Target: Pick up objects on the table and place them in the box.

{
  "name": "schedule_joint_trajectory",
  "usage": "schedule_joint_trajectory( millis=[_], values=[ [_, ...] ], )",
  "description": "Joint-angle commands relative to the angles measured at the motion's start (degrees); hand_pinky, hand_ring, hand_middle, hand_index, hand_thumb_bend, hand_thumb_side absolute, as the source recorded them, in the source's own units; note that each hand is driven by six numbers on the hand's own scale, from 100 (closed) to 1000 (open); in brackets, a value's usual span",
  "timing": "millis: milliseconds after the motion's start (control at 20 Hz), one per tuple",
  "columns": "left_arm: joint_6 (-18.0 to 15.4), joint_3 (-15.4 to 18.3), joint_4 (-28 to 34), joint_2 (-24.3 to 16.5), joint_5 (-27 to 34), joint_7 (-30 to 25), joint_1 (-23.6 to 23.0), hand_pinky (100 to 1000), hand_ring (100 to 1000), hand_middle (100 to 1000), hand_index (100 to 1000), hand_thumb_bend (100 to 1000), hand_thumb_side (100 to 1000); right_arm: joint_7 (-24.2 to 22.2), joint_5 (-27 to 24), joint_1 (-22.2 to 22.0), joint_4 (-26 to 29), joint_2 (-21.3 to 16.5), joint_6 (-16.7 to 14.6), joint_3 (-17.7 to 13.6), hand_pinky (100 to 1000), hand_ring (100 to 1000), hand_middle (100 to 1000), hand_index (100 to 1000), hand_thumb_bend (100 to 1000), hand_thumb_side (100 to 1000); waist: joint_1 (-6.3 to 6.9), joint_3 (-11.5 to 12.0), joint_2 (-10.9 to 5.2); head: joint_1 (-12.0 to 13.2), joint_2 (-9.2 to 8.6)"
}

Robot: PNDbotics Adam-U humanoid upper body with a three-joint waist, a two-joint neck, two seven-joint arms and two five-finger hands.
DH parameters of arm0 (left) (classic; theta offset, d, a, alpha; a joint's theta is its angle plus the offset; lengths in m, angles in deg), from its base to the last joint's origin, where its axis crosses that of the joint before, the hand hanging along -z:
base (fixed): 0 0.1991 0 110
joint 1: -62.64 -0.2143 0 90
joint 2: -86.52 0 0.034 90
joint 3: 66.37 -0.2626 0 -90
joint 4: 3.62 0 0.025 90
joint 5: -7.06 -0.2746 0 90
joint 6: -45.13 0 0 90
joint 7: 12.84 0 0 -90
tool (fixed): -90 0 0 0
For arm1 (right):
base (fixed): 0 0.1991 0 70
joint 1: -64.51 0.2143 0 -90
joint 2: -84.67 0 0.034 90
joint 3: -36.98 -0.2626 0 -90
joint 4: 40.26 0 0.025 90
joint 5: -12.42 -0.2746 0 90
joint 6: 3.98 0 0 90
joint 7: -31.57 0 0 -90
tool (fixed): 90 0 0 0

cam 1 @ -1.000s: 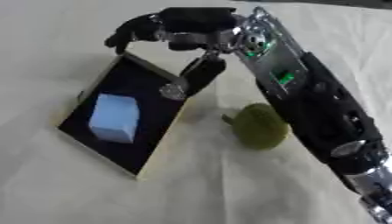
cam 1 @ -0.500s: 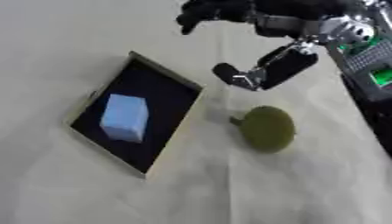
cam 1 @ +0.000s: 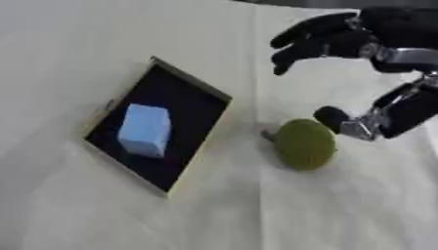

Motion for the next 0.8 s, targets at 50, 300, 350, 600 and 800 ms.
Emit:
schedule_joint_trajectory(
  millis=[50,300,350,600,800],
  values=[
    [0.13,0.36,0.61,-1.51,-0.22,-0.34,0.32,904,902,952,871,100,672,-1.35,1.22,-1.8,1.81,-1.15,-0.5,-1.6,979,977,821,992,100,462,0.27,-0.13,-1.36,-0.13,0.27],
    [0.39,0.29,0.64,-1.33,-0.23,-0.39,0.19,904,903,954,871,100,672,-1.63,5.29,-6.45,1.82,2.05,0.45,-2.74,985,985,839,1000,100,507,0.44,-0.46,-1.5,-0.68,0.57],
    [0.43,0.26,0.63,-1.28,-0.23,-0.44,0.19,904,904,954,871,100,672,-1.61,6.15,-6.99,1.71,2.76,0.74,-2.89,986,986,839,1000,100,506,0.52,-0.49,-1.5,-0.75,0.57],
    [0.33,0.22,0.47,-1.13,-0.19,-0.67,0.29,904,904,955,871,100,672,-0.69,10.28,-7.93,-0.06,4.69,1.02,-3.28,985,987,839,1000,100,480,0.81,-0.39,-1.42,-1.08,0.29],
    [0.28,0.21,0.34,-1.1,-0.24,-0.93,0.3,905,905,956,871,100,672,0.3,12.6,-8.22,-1.81,5.18,0.62,-3.31,985,987,837,1000,100,485,0.88,-0.29,-1.29,-1.04,0.14]
  ],
)
